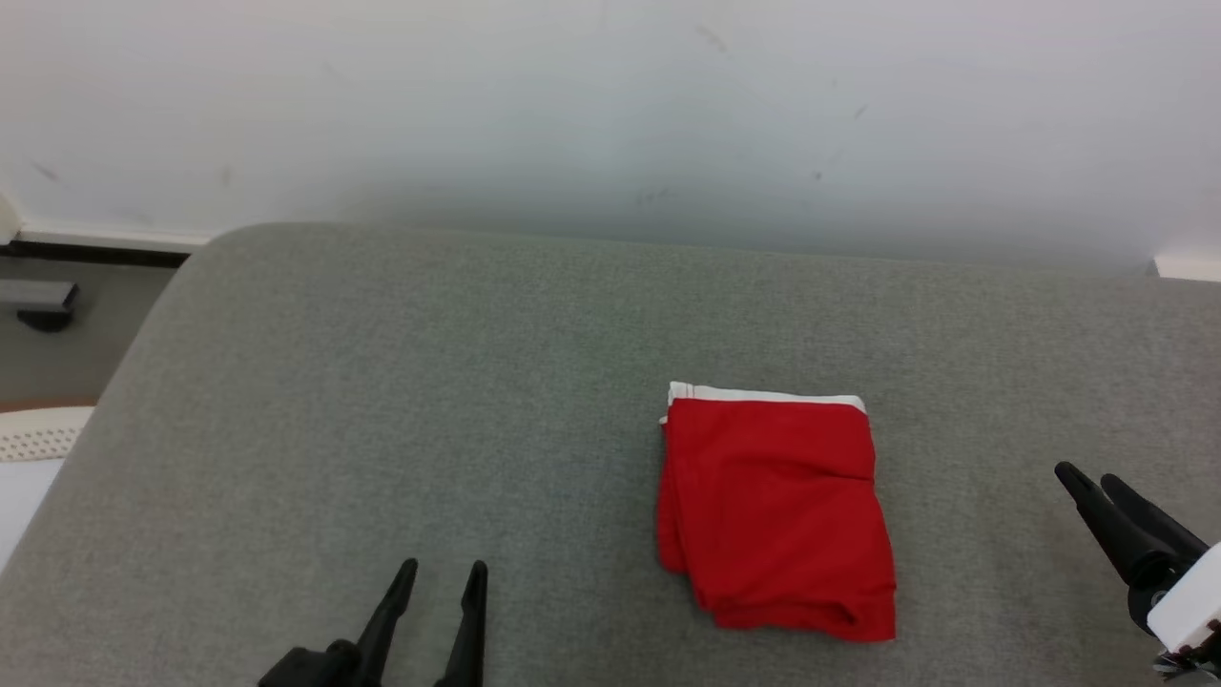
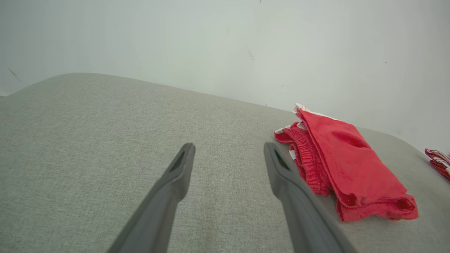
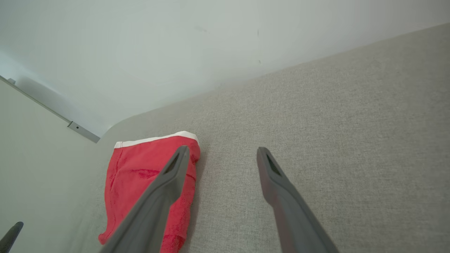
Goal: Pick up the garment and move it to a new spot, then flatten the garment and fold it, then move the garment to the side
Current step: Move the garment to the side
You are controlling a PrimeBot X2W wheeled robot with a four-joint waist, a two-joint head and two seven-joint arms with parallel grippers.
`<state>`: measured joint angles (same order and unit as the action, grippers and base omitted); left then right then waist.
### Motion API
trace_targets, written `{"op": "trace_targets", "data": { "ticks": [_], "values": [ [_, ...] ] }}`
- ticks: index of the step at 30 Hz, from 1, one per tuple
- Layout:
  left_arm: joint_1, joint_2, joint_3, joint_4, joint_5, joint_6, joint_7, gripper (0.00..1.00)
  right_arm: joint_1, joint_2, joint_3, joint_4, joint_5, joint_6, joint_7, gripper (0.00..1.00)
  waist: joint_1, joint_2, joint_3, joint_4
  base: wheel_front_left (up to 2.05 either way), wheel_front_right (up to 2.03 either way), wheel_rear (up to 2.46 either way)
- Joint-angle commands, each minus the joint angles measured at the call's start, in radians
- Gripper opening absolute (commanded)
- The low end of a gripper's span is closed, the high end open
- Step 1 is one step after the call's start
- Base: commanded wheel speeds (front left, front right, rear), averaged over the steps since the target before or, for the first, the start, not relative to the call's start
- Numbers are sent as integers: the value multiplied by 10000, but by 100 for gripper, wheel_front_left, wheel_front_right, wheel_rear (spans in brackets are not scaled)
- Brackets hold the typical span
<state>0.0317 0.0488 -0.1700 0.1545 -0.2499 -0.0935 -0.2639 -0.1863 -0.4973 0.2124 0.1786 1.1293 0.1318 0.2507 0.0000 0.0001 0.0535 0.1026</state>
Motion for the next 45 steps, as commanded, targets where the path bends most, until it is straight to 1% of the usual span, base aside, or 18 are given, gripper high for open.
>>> {"op": "trace_targets", "data": {
  "ticks": [1, 4, 8, 13, 18, 19, 20, 21, 24, 28, 30, 33, 36, 39, 40, 45],
  "values": [
    [-173, 36, -26, 5, -72, -27, 0, 100, -218, -39, 7, 95, 396, -26, 533, 100, 0, -1, 379, 384, 0, 0, 0],
    [-379, 38, -175, 55, -169, -36, 1, 100, -617, -129, 159, 540, 1085, -26, 2083, 100, 0, -1, 664, 765, 0, 0, 0],
    [-556, 38, -392, 115, -359, 21, 0, 100, -1014, 267, 292, 1167, 1499, -23, 3240, 100, 0, -1, 943, 1282, 0, 0, 0],
    [-699, 38, -568, 146, -506, 113, 1, 100, -1363, 746, 310, 1577, 1676, -23, 3785, 100, 0, -1, 1227, 1864, 0, 0, 0],
    [-734, 37, -583, 152, -533, 163, 1, 100, -1686, 1166, 603, 1891, 1412, -24, 3976, 100, 0, -1, 1331, 2114, 0, 0, 0],
    [-745, 37, -579, 147, -544, 163, 1, 100, -1754, 1243, 644, 1974, 1342, -24, 3969, 68, 0, -1, 1341, 2125, 0, 0, 0],
    [-757, 37, -573, 136, -557, 190, 1, 100, -1834, 1292, 645, 2033, 1255, -24, 3866, 12, 0, -1, 1344, 2116, 0, 0, 0],
    [-759, 37, -555, 129, -565, 216, 1, 100, -1886, 1363, 652, 2105, 1230, -24, 3833, 0, 0, -1, 1341, 2077, 0, 0, 0],
    [-719, 38, -497, 128, -544, 235, 1, 100, -2084, 1357, 654, 2146, 1065, -24, 3723, 0, 0, -1, 1288, 1789, 0, 0, 0],
    [-544, 35, -380, 139, -451, 232, 1, 100, -2287, 985, 779, 2093, 604, -24, 3751, 0, 0, -1, 1173, 976, 0, 0, 0],
    [-536, 38, -369, 154, -385, 184, 1, 100, -2363, 666, 851, 1946, 299, -24, 3809, 0, 0, -1, 1120, 502, 0, 0, 0],
    [-688, 37, -379, 104, -319, 137, 1, 100, -2531, -109, 906, 1735, -306, -24, 4002, 0, 0, -1, 1165, -174, 0, 0, 0],
    [-891, 37, -424, 97, -228, 53, 1, 100, -2829, -839, 690, 1589, -956, -24, 4169, 0, 0, -1, 1344, -716, 0, 0, 0],
    [-1106, 40, -464, 160, -92, -35, 1, 100, -3092, -1399, 267, 1583, -1453, -24, 4389, 0, 0, -1, 1601, -999, 0, 0, 0],
    [-1106, 40, -464, 160, -92, -35, 1, 100, -3092, -1399, 267, 1583, -1453, -24, 4389, 0, 0, -1, 1601, -999, 0, 0, 0],
    [-1332, 40, -460, 209, 88, -176, 1, 100, -3353, -2141, -473, 1847, -2515, -24, 5077, 0, 0, -1, 2096, -1071, 0, 0, 0]
  ]
}}
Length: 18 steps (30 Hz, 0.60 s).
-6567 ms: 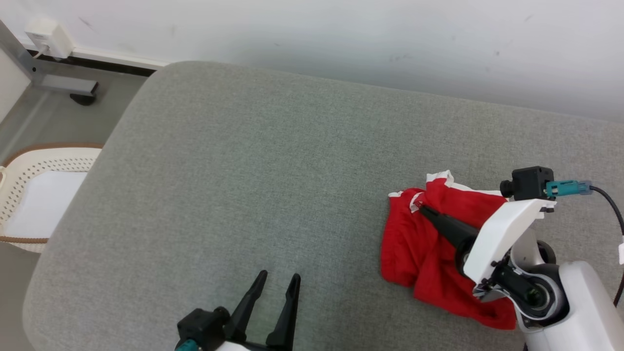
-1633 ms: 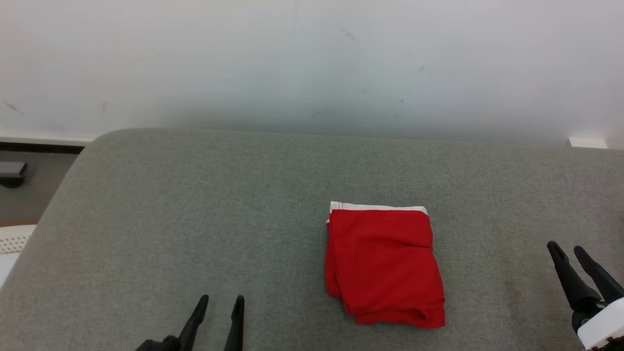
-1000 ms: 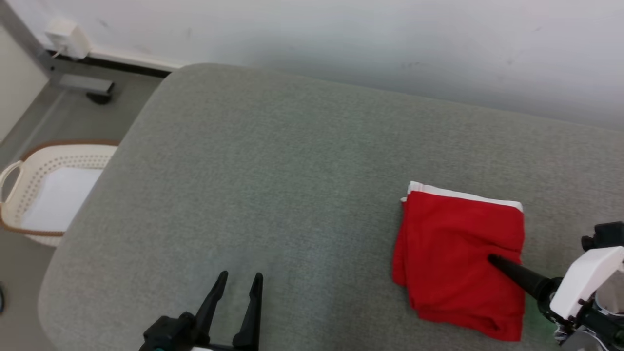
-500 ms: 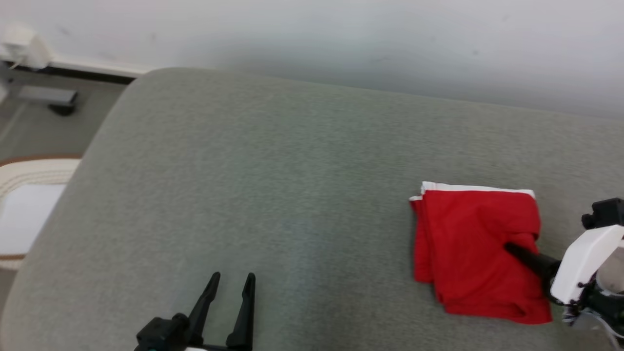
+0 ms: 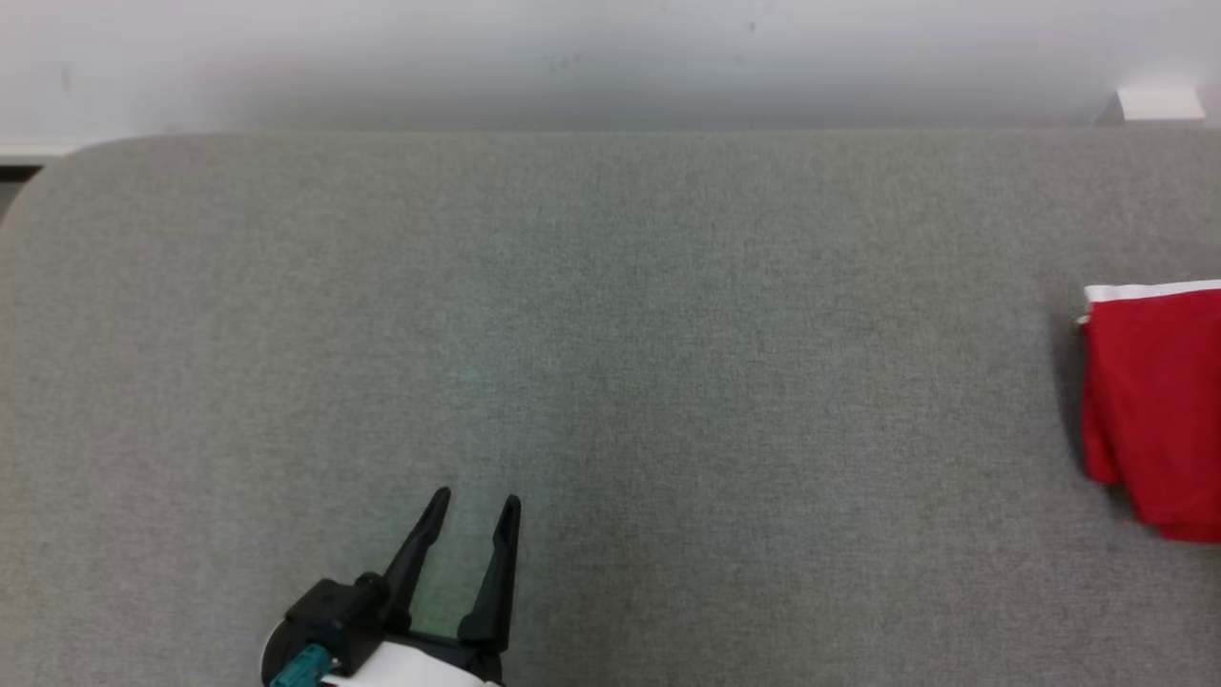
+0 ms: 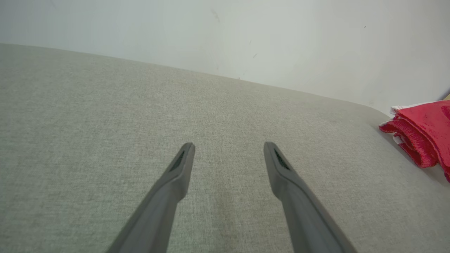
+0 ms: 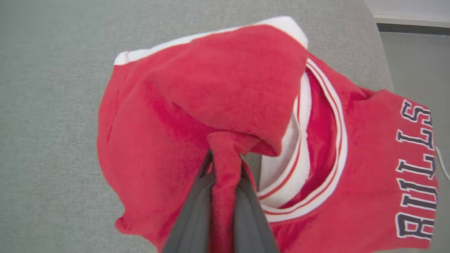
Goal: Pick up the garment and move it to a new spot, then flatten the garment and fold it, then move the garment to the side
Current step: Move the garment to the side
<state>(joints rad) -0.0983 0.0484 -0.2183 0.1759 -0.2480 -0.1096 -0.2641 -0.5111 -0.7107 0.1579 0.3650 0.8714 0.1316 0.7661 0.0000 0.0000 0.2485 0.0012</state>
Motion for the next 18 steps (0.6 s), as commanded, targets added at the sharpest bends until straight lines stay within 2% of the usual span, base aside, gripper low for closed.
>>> {"op": "trace_targets", "data": {
  "ticks": [1, 3, 7, 8, 9, 10, 12, 15, 18],
  "values": [
    [-45, 43, 34, 16, 84, -26, 3, 100, -117, -97, -125, 93, -122, -23, 45, 0, 0, 0, 206, -28, 0, 0, 0],
    [-32, 43, 92, 27, 136, -45, 2, 100, -62, -319, -510, 216, -571, -21, 251, 0, 0, 0, 330, 29, 0, 0, 0],
    [102, 42, 255, 99, 235, -105, 3, 100, 202, -342, -1247, 644, -1502, -21, 494, 0, 0, 0, 410, 110, 0, 0, 0],
    [114, 42, 289, 102, 262, -105, 3, 100, 247, -333, -1473, 763, -1843, -26, 405, 39, 0, 0, 419, 115, 0, 0, 0],
    [115, 40, 325, 113, 282, -122, 3, 100, 349, -262, -1603, 857, -2108, -26, 384, 65, 0, 0, 415, 116, 0, 0, 0],
    [129, 40, 347, 123, 300, -131, 3, 100, 495, -228, -1663, 898, -2455, -24, 300, 100, 0, 0, 407, 111, 0, 0, 0],
    [175, 42, 391, 160, 320, -127, 3, 100, 588, -230, -1913, 1003, -3281, -26, -155, 100, 0, 0, 358, 70, 0, 0, 0],
    [195, 42, 399, 252, 304, -145, 3, 100, 890, 94, -2187, 1155, -4336, -26, -864, 100, 0, 0, 224, -25, 0, 0, 0],
    [174, 44, 357, 320, 178, -153, 3, 100, 1135, 299, -2626, 1062, -5131, -26, -1965, 100, 0, 0, -21, -57, 0, 0, 0]
  ]
}}
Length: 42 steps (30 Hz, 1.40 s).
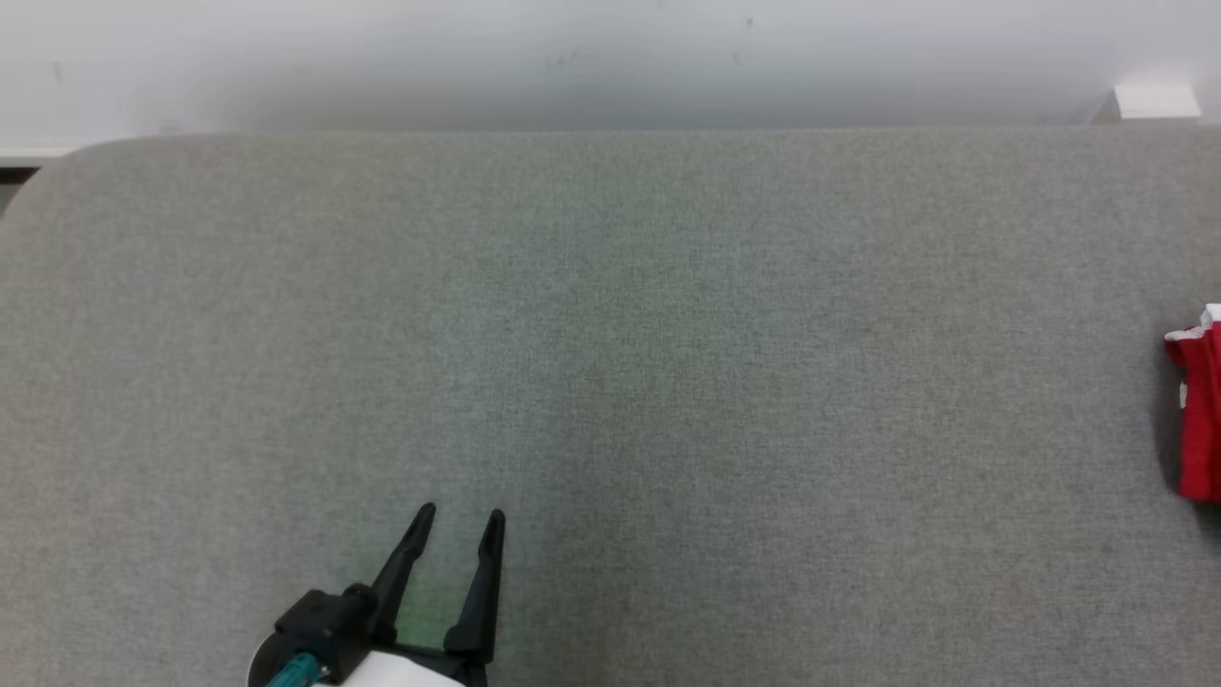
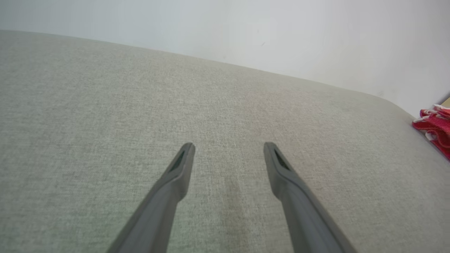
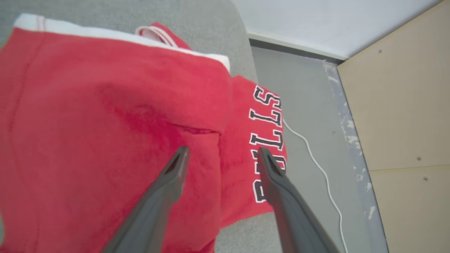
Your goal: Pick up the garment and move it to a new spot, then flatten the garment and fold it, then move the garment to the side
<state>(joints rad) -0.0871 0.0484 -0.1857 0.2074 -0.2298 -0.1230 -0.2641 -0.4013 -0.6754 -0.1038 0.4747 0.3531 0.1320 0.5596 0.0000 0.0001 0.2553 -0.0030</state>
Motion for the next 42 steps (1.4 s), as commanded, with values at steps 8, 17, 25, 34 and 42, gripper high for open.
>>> {"op": "trace_targets", "data": {
  "ticks": [8, 17, 25, 34, 42],
  "values": [
    [508, 42, 169, -228, -204, 340, 3, 100, 1748, 1652, -1742, -1729, -1123, -30, -3465, 100, 0, -1, -1171, 8, 0, 0, 0],
    [1320, 41, 515, -418, 471, 851, 3, 100, 4148, 4478, -1453, -3935, -2541, -30, -6827, 100, 0, -1, -2423, -130, 0, 0, 0],
    [1588, 42, 451, -279, 545, 781, 3, 100, 5443, 6088, -541, -3140, -2779, -30, -8238, 100, 0, -1, -2805, 20, 0, 0, 0],
    [1870, 42, 324, -59, 422, 880, 4, 100, 5447, 6236, 185, -2978, -2493, -30, -8244, 100, 0, -1, -3047, -35, 0, 0, 0],
    [1772, 2, 192, -25, 325, 970, 0, 0, 5420, 6255, 175, -2962, -2421, 0, -8218, 0, 0, -1, -3155, 73, 0, 0, 0]
  ]
}}
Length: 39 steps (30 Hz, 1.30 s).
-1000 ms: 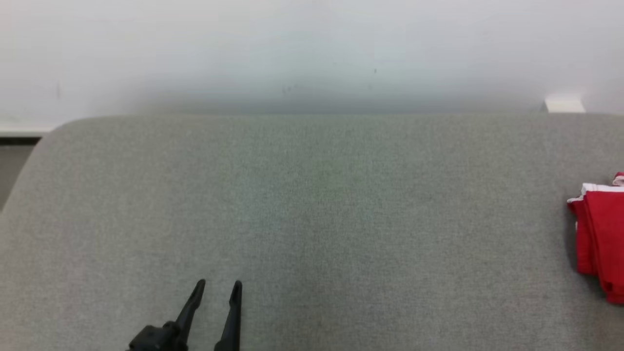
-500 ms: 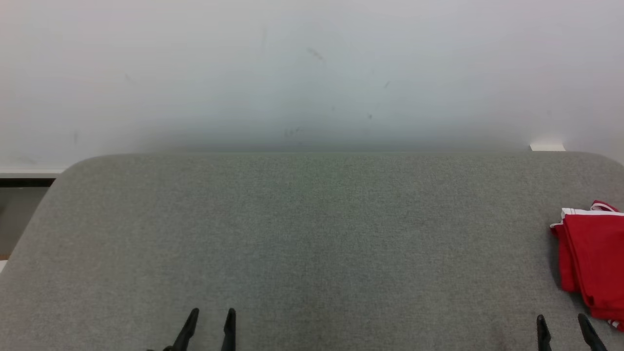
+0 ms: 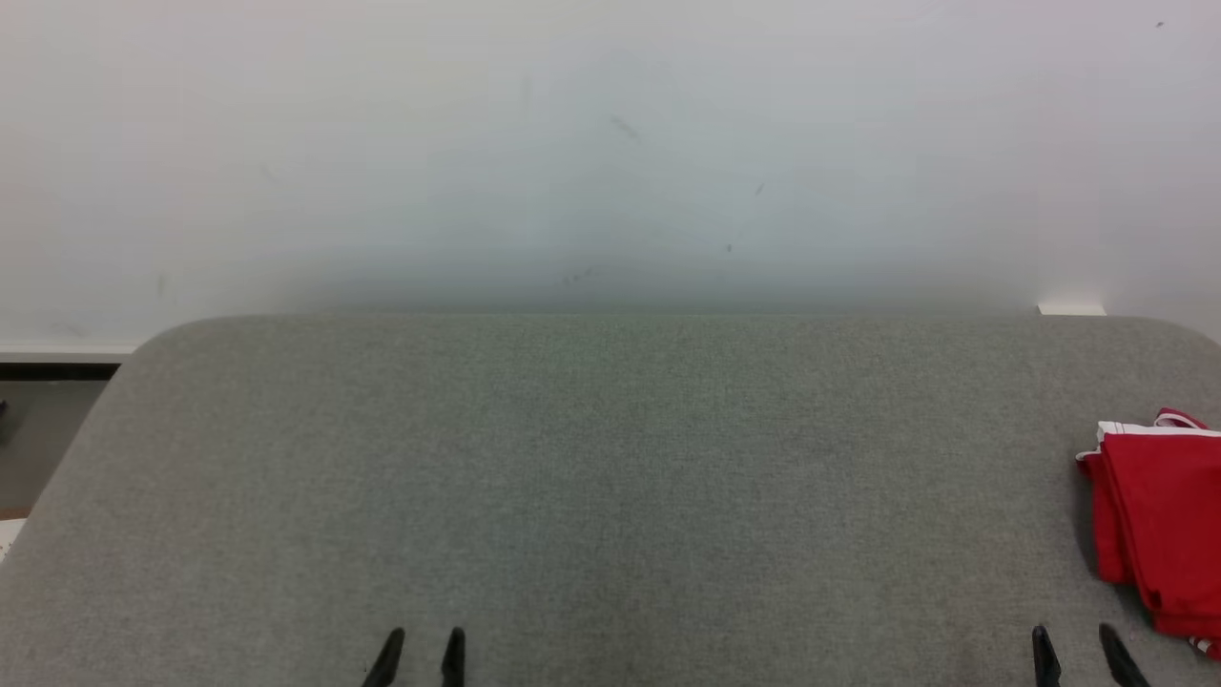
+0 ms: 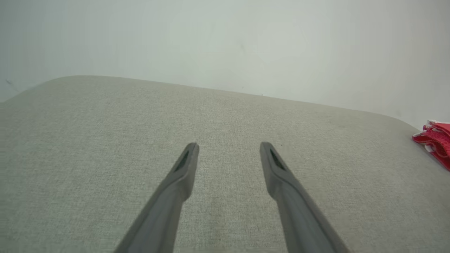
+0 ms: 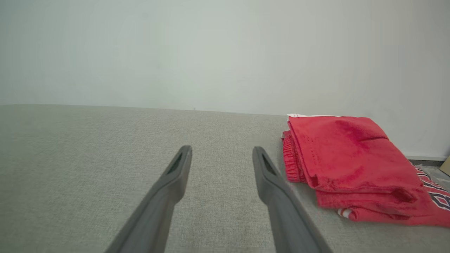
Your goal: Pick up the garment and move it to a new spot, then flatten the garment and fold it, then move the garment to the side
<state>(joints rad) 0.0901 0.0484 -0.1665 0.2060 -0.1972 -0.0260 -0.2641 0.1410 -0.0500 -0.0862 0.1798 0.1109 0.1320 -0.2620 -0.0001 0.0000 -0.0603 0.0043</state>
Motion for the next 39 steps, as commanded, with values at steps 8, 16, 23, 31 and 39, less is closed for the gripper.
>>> {"op": "trace_targets", "data": {
  "ticks": [8, 16, 23, 31, 39],
  "values": [
    [-13, 15, 113, 225, -980, -42, 215, 0, -150, 64, -66, 393, 988, -1, 366, 0, 1, -1, 23, -2, 0, 0, 0],
    [-253, 68, 360, 222, -2511, -133, 569, 0, -403, 52, -63, 385, 2567, -2, 720, 0, 1, -1, 61, -5, 0, 0, 0],
    [-445, 107, 559, 230, -3728, -217, 853, 0, -617, 41, -74, 397, 3822, -4, 1012, 0, 1, -1, 95, -7, 0, 0, 0],
    [-618, 141, 744, 238, -4839, -295, 1113, 0, -823, 31, -93, 425, 4978, -5, 1296, 0, 1, -1, 129, -10, 0, 0, 0],
    [-799, 174, 938, 246, -6011, -379, 1394, 0, -1050, 20, -115, 460, 6192, -7, 1589, 0, 1, -1, 167, -12, 0, 0, 0]
  ]
}}
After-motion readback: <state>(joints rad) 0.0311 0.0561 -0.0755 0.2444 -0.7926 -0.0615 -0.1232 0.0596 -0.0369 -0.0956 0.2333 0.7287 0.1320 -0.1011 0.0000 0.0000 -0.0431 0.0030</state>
